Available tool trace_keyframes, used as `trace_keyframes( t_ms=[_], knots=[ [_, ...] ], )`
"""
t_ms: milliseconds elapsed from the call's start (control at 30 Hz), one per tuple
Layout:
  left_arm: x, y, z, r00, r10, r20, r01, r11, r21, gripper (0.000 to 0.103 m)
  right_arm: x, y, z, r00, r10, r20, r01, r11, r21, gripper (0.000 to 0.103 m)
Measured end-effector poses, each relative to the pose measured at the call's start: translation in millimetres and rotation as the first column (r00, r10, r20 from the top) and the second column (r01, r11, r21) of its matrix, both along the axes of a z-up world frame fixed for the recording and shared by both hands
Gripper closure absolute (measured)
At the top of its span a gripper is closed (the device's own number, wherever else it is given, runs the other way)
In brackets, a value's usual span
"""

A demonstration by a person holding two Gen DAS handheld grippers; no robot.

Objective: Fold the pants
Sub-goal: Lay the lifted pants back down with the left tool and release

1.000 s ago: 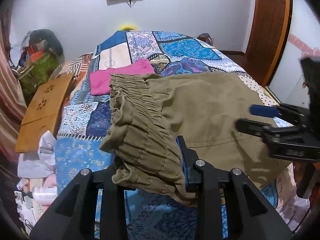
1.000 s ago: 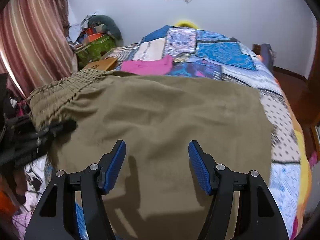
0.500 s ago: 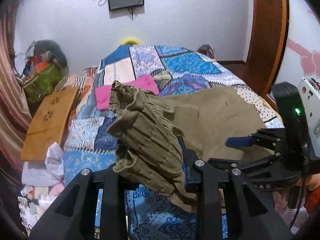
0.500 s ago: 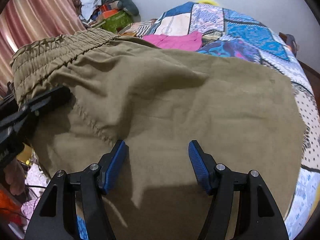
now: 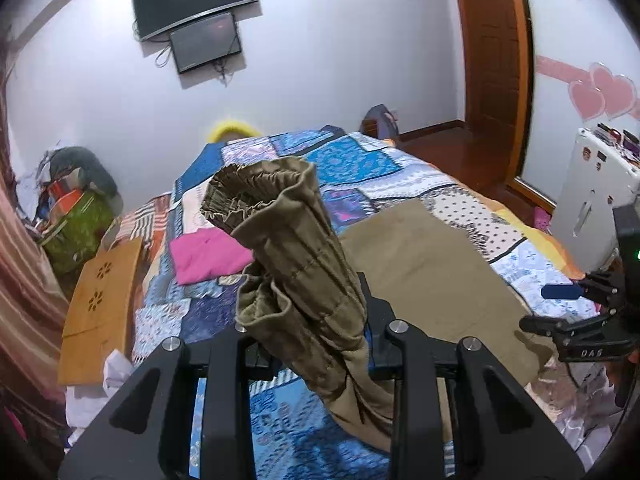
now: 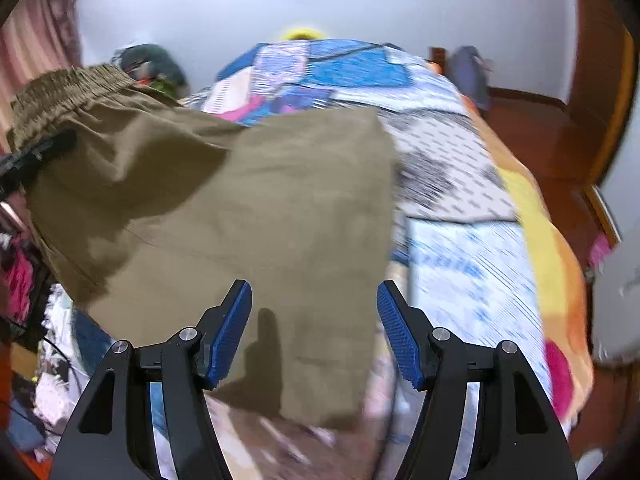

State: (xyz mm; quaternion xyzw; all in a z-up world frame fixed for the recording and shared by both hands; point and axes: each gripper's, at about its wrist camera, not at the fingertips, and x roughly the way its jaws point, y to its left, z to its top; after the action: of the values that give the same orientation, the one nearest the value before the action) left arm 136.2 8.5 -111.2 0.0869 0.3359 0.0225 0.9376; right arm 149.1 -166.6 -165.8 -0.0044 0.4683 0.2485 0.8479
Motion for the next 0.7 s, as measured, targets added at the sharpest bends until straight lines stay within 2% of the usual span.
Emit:
trace_keyframes(
  t_ms=[133,267,400,533,700],
  knots=[
    [8,-24,4,0.998,-0.057,-0.005,0.057,0.998,0.013,0.074,-3,-10,-20,0.999,-0.015,-0.038,0.013,0.999,-0.046,0.042],
    [14,-49,3,0.993,-0.115,-0.020,0.115,0.993,0.024,0.075,-3,-17,-30,0.998,-0.027,-0.060,0.028,0.999,0.016,0.042],
    [22,-71,-5,0.984,-0.170,-0.061,0.169,0.985,-0.010,0.075,-8,-22,-31,0.998,-0.029,-0.056,0.031,0.999,0.030,0.042],
    [30,-98,-21,0.968,-0.225,-0.108,0.227,0.974,0.008,0.076,-9,-24,-32,0.998,-0.029,-0.061,0.032,0.998,0.045,0.042],
    [43,-127,-56,0.933,-0.283,-0.222,0.286,0.958,-0.017,0.075,-7,-25,-33,0.998,-0.028,-0.062,0.032,0.998,0.051,0.042]
  ],
)
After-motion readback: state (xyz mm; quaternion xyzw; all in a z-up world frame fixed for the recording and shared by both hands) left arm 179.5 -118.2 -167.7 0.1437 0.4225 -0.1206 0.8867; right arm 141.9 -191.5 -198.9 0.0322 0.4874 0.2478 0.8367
